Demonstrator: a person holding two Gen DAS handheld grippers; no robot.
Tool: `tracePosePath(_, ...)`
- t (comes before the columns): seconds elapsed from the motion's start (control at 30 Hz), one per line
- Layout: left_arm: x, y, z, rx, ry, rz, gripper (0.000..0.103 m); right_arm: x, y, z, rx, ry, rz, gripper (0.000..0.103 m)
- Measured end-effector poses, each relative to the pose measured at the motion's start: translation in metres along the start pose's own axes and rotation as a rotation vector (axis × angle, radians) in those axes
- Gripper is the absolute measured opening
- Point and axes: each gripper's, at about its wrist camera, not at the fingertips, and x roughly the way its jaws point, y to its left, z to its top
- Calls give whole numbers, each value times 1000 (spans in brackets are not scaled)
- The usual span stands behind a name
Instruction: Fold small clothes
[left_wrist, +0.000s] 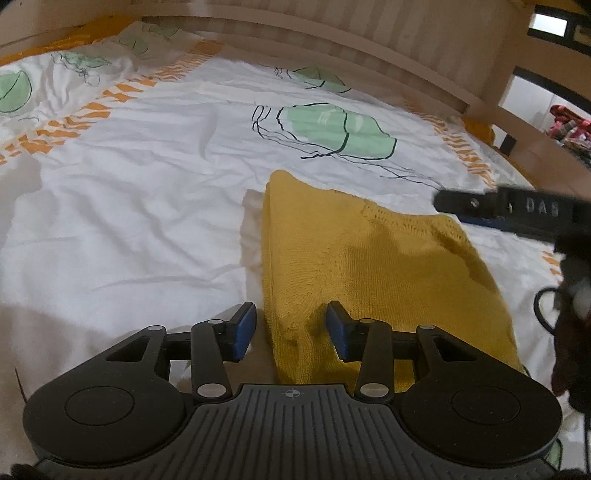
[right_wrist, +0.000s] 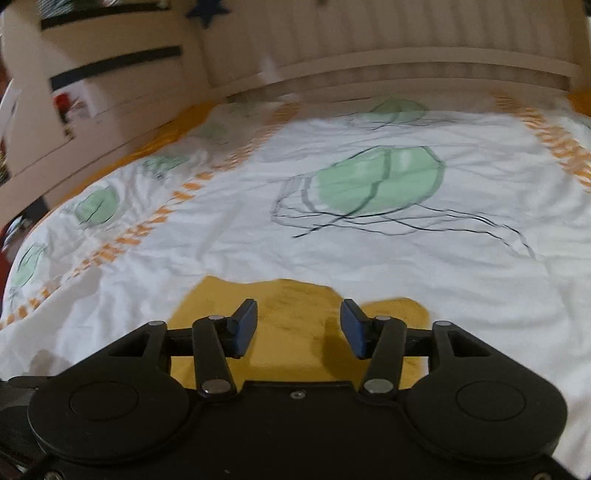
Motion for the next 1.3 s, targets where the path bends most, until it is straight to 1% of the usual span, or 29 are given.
tracePosePath(0.07,0,0,0,0,-2,0,41,18,3,0,12,66,19,58)
tracePosePath(0.13,-1,2,-1,-7,-5,-4,42,43,-2,-7,54,150,8,58)
tracePosePath(0.17,-1,3,-1,-12,-6,-7,42,52,-7,-12,76,155,14,58)
tracePosePath(0.2,-1,3,-1,-17,-6,-10,42,53,-9,-14,81,129,21,58)
tracePosePath(0.3,-2,4,0,-23,-6,-13,43,49,-8,-9,81,122,24,59)
tracePosePath(0.37,-3,3,1,-25,-7,-10,43,38,-7,-6,71,91,22,63)
tracePosePath(0.43,-8,1,3,-19,-24,-6,43,20,-8,-2,64,32,-3,75)
tracePosePath(0.5,-13,-2,3,-5,-50,8,43,7,-8,3,53,-4,-3,77)
tracePosePath(0.57,-14,-5,3,9,-56,20,43,2,-8,8,44,4,9,77)
tracePosePath(0.63,-12,-8,2,21,-40,26,43,6,-5,9,28,33,18,77)
tracePosePath(0.7,-11,-8,1,22,-35,32,43,17,-1,8,10,69,26,77)
tracePosePath(0.77,-13,-6,0,14,-38,31,43,36,1,5,2,126,35,77)
tracePosePath(0.83,-14,-4,0,1,-42,28,43,53,0,0,5,161,24,77)
tracePosePath(1.0,-18,0,-1,-21,-69,33,43,70,-3,3,9,155,19,80)
tracePosePath(1.17,-19,-4,-2,0,-77,39,43,78,-10,11,25,160,21,81)
tracePosePath(1.3,-23,-6,-1,1,-94,41,43,63,-6,11,35,121,43,81)
